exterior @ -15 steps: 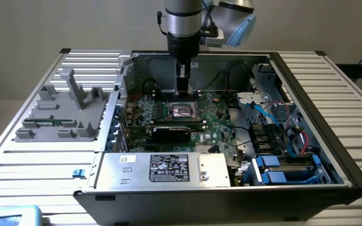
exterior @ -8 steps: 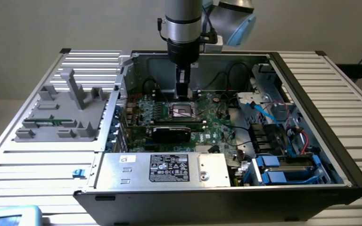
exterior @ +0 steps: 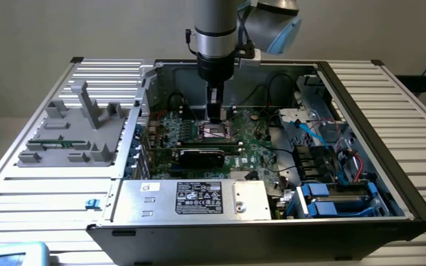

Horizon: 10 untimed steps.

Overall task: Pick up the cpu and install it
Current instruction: 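Place the cpu into insertion slot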

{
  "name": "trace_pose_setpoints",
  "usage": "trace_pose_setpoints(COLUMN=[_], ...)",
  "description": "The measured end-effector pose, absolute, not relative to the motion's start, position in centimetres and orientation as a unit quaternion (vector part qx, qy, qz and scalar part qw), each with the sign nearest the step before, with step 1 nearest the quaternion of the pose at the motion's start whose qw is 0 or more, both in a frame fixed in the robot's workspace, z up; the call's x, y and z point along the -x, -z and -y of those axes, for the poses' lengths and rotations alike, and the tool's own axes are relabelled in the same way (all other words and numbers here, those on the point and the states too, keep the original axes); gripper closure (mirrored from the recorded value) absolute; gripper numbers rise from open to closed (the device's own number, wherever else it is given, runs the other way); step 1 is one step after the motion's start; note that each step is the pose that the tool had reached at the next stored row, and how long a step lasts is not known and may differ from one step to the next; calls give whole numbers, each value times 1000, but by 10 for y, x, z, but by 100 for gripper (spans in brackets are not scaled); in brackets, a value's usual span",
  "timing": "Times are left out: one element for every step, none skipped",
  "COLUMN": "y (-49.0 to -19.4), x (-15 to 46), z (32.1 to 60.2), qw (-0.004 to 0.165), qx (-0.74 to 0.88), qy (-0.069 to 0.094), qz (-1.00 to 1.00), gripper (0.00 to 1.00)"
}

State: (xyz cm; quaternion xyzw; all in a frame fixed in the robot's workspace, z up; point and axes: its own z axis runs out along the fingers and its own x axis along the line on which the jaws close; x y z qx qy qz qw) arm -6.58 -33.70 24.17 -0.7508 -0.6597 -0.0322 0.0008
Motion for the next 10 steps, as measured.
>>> trace_pose_setpoints(y=[-241,-240,-240,-239,-239,-238,-238,-237,-237,-236], x=[66,66,66,66,66,66,66,66,66,66], z=[337,337,337,337,337,337,337,337,337,337], qw=[1,1,1,1,1,1,2,2,2,2], qx=[751,750,749,747,744,740,735,731,728,725], qy=[32,32,32,32,32,32,32,32,32,32], qz=[660,660,662,664,668,672,677,681,685,688], gripper=[44,44,44,44,44,44,44,44,44,44])
